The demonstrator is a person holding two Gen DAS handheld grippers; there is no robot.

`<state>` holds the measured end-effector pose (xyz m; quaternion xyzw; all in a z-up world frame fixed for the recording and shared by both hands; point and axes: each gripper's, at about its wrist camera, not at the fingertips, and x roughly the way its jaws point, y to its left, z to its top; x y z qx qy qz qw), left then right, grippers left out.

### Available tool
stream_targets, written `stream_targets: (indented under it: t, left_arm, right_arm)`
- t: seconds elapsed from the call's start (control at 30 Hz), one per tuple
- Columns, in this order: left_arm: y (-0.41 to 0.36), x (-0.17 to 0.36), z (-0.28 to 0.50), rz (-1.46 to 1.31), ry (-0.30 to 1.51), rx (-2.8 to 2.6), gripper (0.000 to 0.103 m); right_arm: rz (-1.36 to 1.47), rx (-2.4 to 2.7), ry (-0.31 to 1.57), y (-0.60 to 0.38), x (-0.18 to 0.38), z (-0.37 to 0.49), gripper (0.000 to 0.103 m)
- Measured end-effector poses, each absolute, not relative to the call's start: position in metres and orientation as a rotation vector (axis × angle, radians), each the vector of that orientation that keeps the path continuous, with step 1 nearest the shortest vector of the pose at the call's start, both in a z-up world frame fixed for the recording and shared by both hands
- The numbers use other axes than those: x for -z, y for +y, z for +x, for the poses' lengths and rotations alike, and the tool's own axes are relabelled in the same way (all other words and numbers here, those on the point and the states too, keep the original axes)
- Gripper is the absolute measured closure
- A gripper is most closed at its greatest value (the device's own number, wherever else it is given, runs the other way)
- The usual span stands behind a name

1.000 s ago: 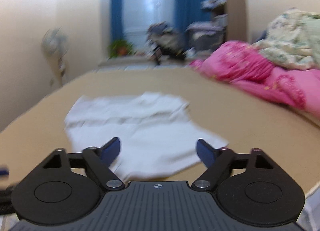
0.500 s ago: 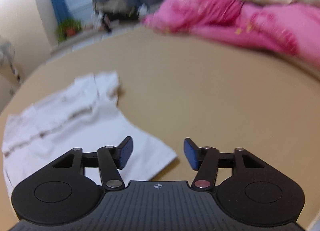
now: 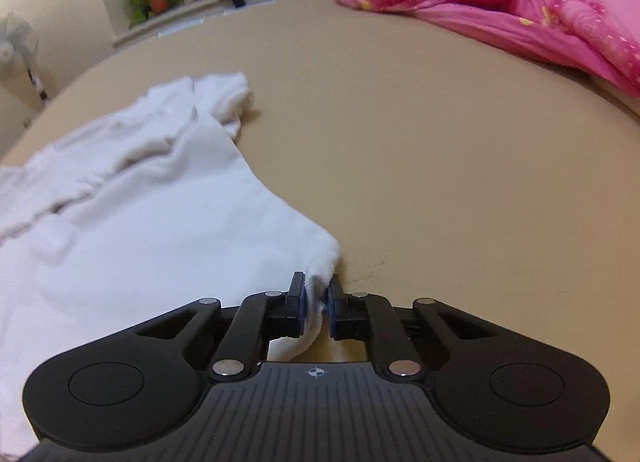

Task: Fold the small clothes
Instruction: 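Grasp the white shirt hem with the right tool while the left tool grasps it too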

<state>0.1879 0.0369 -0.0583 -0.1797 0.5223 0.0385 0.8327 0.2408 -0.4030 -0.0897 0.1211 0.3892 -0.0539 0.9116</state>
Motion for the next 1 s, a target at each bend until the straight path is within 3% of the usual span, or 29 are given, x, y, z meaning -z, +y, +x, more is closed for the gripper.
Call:
stream_targets:
  t: [0.13,0.4,0.63,0.67,0.73,0.77,0.83,0.97,1.0]
  left_arm:
    - [0.076,0.027,0.144,-0.305,1.025,-0.049,0.099]
    - [0.133,-0.009,0.056,-0.162,0.985,0.100,0.100]
    - [0.154,0.028,0.007,-0.070,1.164,0.124,0.097]
    - [0.153,0.022,0.012,-0.096,1.141,0.131,0.097]
    - [0.144,0.001,0.022,-0.103,1.027,0.158,0.085]
    - [0.135,-0.009,0.029,-0.083,0.974,0.166,0.085]
    - [0.113,-0.023,0.046,-0.061,0.888,0.196,0.085]
    - [0.040,-0.032,0.087,0.000,0.749,0.322,0.083]
    - [0.018,-0.027,0.099,0.040,0.718,0.350,0.075]
  right_arm:
    - [0.364,0.061,0.763,-0.403,0.049,0.189,0.093]
    - [0.302,-0.027,0.846,-0.374,0.013,0.059,0.094]
    - [0.176,-0.049,1.034,-0.370,0.022,-0.024,0.093]
    - [0.146,-0.013,1.008,-0.372,0.017,-0.025,0.092]
    - [0.125,0.025,0.884,-0.379,-0.002,-0.020,0.086]
    - [0.148,0.031,0.814,-0.384,-0.015,-0.012,0.077]
    - [0.207,0.009,0.699,-0.394,-0.035,0.008,0.070]
    - [0.205,-0.059,0.541,-0.398,-0.053,0.057,0.060]
    - [0.200,-0.062,0.515,-0.399,-0.051,0.071,0.060]
